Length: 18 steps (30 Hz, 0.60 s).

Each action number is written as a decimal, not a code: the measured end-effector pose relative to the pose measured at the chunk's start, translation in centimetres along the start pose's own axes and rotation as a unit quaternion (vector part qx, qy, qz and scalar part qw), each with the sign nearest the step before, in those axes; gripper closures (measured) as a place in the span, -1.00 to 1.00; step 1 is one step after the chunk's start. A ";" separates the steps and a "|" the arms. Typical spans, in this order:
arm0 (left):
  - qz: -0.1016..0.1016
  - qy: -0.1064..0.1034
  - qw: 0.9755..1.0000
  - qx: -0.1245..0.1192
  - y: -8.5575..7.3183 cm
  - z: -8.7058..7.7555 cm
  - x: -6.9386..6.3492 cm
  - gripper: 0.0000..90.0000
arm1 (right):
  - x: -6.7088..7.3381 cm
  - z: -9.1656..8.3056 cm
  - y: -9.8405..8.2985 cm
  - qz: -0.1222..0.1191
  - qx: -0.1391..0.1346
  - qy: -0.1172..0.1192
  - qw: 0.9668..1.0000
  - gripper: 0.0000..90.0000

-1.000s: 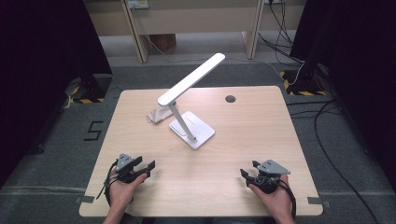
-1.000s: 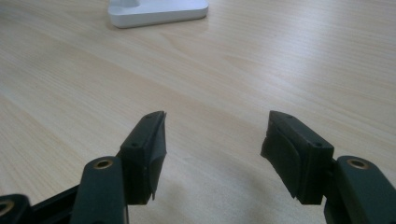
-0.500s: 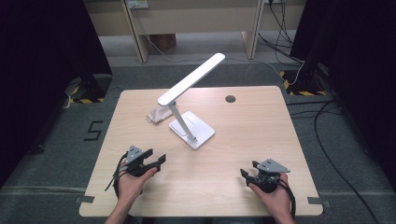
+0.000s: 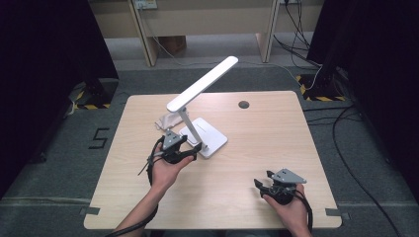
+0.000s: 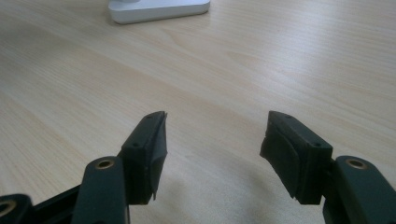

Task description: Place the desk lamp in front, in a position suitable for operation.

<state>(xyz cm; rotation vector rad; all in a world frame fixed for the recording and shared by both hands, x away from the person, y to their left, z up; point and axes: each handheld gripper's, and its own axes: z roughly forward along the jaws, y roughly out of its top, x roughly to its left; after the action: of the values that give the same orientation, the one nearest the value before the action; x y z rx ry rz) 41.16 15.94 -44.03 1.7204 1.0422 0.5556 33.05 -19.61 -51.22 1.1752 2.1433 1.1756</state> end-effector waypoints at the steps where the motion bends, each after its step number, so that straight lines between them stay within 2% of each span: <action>1: -0.001 0.006 1.000 -0.001 0.1 0.2 -0.1 -0.24 | 0.0 0.0 0.0 0.001 0.001 -0.001 1.000 -0.12; 5: 0.002 0.027 1.000 -0.004 0.6 1.0 0.0 -0.18 | 0.0 0.1 0.0 0.001 0.005 0.000 1.000 -0.12; 14: 0.000 0.043 0.999 -0.006 1.0 1.8 -0.1 -0.06 | 0.0 0.1 0.0 -0.001 0.007 0.002 1.000 -0.11; 18: 0.013 0.045 0.999 -0.009 1.1 2.0 -0.2 0.08 | 0.0 0.1 0.1 -0.001 0.008 0.003 1.000 -0.11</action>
<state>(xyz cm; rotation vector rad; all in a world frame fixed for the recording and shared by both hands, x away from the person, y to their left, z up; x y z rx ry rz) 43.01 14.54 -43.79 1.7084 1.0751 0.6618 33.14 -19.53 -51.23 1.1777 2.1616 1.1648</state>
